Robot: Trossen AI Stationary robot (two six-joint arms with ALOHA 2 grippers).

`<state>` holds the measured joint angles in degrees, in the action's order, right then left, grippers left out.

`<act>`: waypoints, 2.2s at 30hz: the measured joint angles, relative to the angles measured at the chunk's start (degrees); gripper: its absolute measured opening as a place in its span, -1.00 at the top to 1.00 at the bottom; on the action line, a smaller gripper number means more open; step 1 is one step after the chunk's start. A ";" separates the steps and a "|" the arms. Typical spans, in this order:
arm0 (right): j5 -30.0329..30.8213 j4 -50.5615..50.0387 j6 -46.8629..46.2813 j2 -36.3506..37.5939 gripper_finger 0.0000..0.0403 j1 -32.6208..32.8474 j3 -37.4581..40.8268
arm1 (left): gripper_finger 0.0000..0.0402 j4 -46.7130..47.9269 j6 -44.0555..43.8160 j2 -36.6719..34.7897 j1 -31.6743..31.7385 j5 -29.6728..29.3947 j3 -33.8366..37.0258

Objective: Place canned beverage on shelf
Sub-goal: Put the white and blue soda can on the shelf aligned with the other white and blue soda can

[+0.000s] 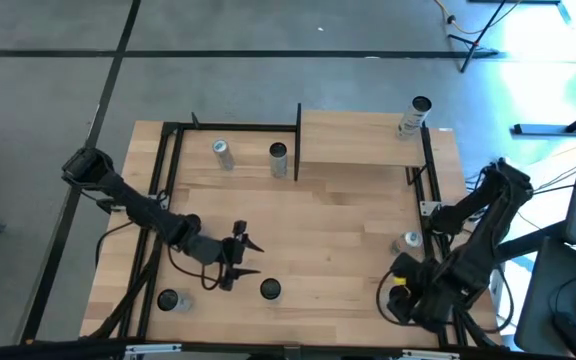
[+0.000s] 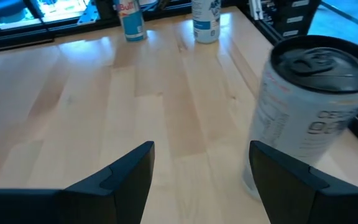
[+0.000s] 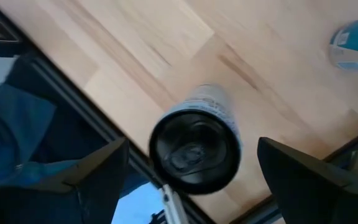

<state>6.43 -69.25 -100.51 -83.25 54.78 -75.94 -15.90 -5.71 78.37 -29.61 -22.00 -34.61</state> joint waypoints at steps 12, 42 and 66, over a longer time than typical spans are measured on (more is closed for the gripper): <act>-1.74 -0.33 1.29 -5.02 -0.68 -0.02 0.00 | -0.23 -0.24 1.59 0.00 0.28 0.00 0.00; 2.56 -0.15 38.91 -7.88 -0.10 -17.85 -2.90 | -0.23 -0.46 1.79 0.00 0.72 0.00 0.00; -0.33 0.43 63.32 -7.84 -0.35 -35.34 -2.32 | -0.23 0.55 -0.13 0.00 0.59 0.05 0.00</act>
<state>6.10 -68.82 -37.18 -91.09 19.45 -78.26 -15.35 -5.85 78.37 -29.02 -21.96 -34.61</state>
